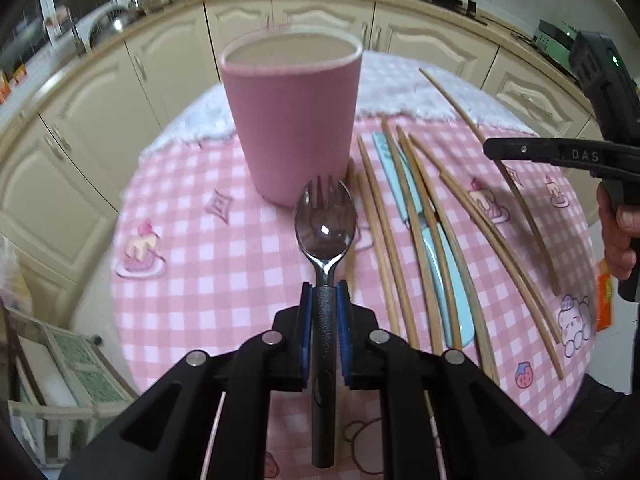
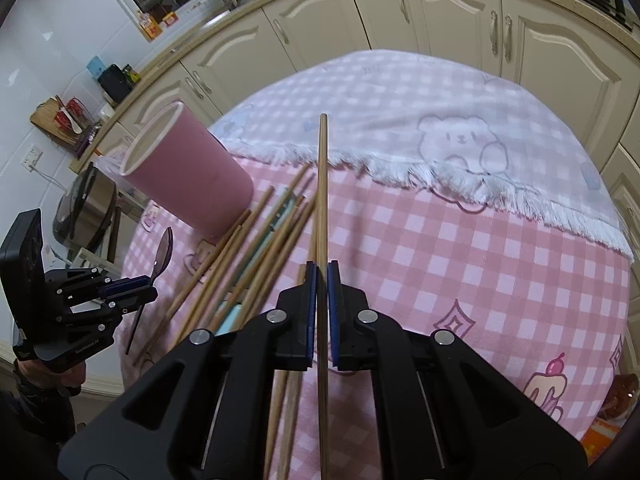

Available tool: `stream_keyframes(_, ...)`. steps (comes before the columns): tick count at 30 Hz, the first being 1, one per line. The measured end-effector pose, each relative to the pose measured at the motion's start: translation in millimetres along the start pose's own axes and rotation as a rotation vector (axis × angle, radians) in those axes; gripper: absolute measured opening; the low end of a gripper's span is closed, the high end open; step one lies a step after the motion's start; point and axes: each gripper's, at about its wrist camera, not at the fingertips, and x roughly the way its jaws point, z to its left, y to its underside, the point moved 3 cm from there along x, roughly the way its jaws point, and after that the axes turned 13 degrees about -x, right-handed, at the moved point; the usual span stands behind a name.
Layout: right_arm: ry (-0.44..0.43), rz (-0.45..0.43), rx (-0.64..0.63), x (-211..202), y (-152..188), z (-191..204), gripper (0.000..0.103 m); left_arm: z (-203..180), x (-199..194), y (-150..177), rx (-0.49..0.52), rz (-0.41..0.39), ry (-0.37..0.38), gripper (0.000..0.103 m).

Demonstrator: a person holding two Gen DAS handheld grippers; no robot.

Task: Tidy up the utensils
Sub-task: 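Lift the spoon with the left tool while the right tool lifts the chopstick over the cup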

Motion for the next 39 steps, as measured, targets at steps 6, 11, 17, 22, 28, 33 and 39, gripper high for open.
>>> stream_keyframes(6,-0.024,-0.082,0.010,-15.0,-4.7,4.5,0.006,-6.3,-24.5,-1.1,-0.001,-0.140,0.039,0.011)
stream_keyframes(11,-0.043,-0.161,-0.001,-31.8,-20.0,11.0,0.006,-9.2,-56.0,-18.8,-0.056,-0.272,0.108,0.011)
stream_keyframes(17,-0.063,-0.251,-0.043,-49.5,-46.0,27.9,0.006,-5.0,-89.4,-44.6,-0.116,-0.417,0.162,0.011)
stream_keyframes(22,-0.071,-0.294,-0.082,-58.1,-60.9,41.2,0.006,-4.1,-109.9,-64.3,-0.153,-0.523,0.183,0.011)
stream_keyframes(28,-0.066,-0.311,-0.130,-65.1,-67.2,53.5,0.006,0.8,-123.3,-86.3,-0.210,-0.601,0.208,0.011)
stream_keyframes(33,-0.078,-0.331,-0.140,-72.6,-71.7,56.7,0.006,0.3,-131.7,-94.8,-0.228,-0.646,0.230,0.011)
stream_keyframes(39,-0.087,-0.399,-0.185,-97.3,-91.5,69.1,0.006,-0.7,-143.7,-110.3,-0.239,-0.721,0.252,0.011)
